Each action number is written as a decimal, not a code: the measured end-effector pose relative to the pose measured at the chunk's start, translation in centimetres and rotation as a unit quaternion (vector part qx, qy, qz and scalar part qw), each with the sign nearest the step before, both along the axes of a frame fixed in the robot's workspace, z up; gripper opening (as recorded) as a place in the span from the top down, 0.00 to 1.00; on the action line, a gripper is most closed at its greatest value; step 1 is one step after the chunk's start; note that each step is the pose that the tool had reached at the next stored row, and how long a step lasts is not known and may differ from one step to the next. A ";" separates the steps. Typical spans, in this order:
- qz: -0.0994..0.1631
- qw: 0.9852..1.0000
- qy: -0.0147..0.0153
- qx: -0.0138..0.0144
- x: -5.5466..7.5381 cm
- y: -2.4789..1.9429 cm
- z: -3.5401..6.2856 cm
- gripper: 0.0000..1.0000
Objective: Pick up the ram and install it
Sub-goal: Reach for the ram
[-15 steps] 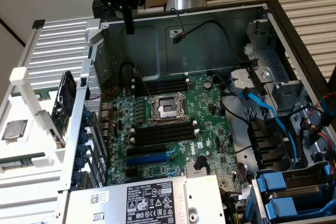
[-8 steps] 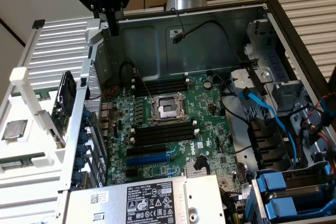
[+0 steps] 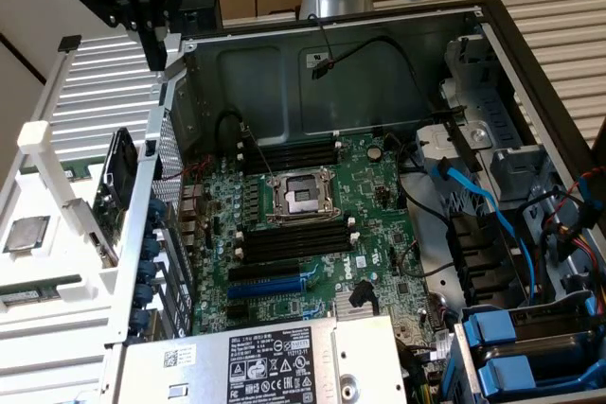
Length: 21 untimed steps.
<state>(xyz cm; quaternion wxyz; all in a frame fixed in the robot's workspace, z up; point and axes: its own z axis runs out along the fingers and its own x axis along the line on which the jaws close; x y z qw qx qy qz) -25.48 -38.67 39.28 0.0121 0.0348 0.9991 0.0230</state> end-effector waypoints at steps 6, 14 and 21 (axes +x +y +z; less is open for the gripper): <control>0.000 1.000 0.000 0.000 -2.7 0.00 -0.09 0.89; 0.004 1.000 0.000 0.000 -6.0 0.00 -0.18 0.89; 0.053 0.999 0.001 -0.004 -6.4 0.00 -0.18 0.89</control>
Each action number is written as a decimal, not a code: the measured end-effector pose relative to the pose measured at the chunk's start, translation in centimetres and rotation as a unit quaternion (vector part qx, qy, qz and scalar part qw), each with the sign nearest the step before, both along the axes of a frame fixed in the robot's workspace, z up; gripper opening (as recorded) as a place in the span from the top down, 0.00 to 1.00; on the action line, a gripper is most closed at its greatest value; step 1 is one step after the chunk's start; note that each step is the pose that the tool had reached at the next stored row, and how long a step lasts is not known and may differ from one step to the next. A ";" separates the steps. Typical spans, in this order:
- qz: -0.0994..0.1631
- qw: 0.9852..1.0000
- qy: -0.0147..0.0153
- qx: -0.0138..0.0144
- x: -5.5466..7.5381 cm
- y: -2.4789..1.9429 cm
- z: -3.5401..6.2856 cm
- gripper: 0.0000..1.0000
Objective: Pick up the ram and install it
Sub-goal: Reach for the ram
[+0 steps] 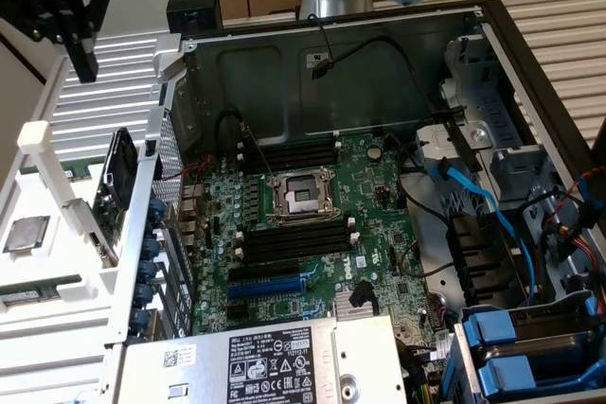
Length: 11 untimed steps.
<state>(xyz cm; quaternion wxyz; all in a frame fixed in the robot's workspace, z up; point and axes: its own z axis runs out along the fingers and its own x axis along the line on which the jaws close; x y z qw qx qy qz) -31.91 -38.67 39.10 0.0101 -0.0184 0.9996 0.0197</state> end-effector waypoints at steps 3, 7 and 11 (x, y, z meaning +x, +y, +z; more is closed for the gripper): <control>0.025 1.000 0.000 -0.001 -0.5 0.00 0.01 0.89; 0.039 0.999 0.001 -0.001 -1.1 0.00 0.00 0.89; 0.053 0.999 0.001 -0.001 -2.1 0.00 -0.02 0.89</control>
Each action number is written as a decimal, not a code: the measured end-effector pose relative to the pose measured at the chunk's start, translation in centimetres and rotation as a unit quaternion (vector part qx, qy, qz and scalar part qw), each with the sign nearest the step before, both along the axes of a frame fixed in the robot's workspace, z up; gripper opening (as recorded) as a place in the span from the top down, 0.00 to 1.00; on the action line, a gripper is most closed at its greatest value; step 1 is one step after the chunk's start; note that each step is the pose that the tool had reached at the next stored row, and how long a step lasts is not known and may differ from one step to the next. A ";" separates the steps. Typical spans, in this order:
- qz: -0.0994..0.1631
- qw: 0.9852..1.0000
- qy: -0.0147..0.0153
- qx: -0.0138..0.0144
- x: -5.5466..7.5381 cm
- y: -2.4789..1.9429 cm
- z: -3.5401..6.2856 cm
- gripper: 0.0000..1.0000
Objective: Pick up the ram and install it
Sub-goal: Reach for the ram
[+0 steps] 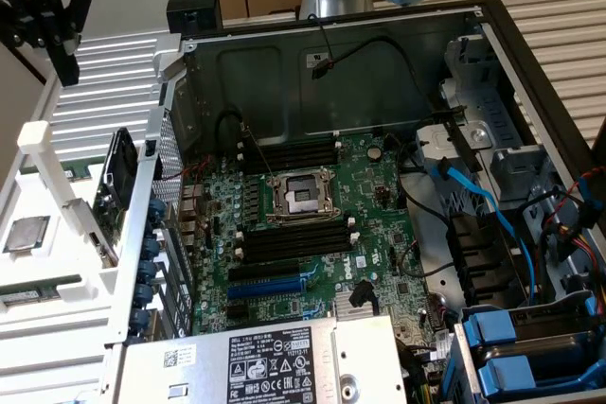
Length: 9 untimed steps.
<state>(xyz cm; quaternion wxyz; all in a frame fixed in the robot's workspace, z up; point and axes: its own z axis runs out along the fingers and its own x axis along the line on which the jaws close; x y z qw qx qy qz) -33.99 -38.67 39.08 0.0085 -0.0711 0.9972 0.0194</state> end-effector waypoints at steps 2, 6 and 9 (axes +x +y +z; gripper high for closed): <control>0.004 1.000 0.000 0.000 -0.5 0.00 0.01 0.89; 0.013 1.000 0.000 0.000 -2.4 0.00 -0.01 0.89; 0.017 1.000 0.000 0.000 -3.7 0.00 -0.03 0.89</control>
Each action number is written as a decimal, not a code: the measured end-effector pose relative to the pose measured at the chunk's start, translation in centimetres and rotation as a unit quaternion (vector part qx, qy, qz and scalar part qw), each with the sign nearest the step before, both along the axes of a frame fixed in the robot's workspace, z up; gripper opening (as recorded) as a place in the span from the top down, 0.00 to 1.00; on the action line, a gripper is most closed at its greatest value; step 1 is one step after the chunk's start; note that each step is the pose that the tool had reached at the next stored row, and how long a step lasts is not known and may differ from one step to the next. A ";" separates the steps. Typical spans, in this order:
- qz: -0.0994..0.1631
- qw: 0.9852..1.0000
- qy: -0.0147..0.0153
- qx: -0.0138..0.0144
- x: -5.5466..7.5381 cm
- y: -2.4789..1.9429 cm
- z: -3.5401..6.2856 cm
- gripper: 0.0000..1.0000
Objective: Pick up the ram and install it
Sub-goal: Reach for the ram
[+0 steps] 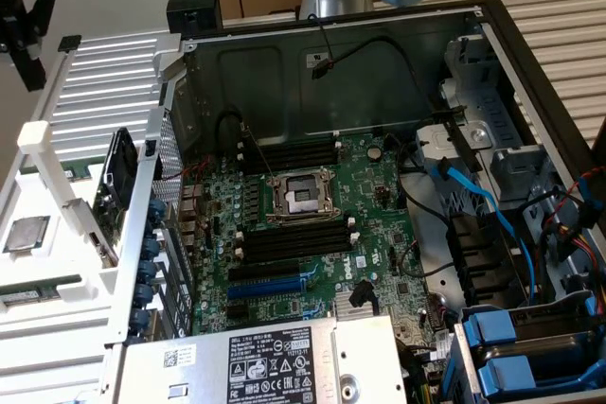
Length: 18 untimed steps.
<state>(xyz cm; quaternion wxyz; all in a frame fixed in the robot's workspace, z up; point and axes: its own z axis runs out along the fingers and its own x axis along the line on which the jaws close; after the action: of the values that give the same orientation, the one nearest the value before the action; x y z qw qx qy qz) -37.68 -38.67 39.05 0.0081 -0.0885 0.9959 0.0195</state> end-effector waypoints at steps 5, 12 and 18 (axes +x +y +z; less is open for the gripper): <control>0.008 1.000 0.000 0.000 -2.8 0.00 -0.05 0.89; 0.032 0.999 0.000 0.000 -6.7 0.00 -0.18 0.89; 0.124 0.992 0.000 0.000 -6.7 0.00 -0.20 0.89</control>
<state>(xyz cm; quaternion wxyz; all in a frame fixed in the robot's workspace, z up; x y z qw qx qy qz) -44.42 -38.67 38.86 0.0056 -0.2110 0.9773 0.0203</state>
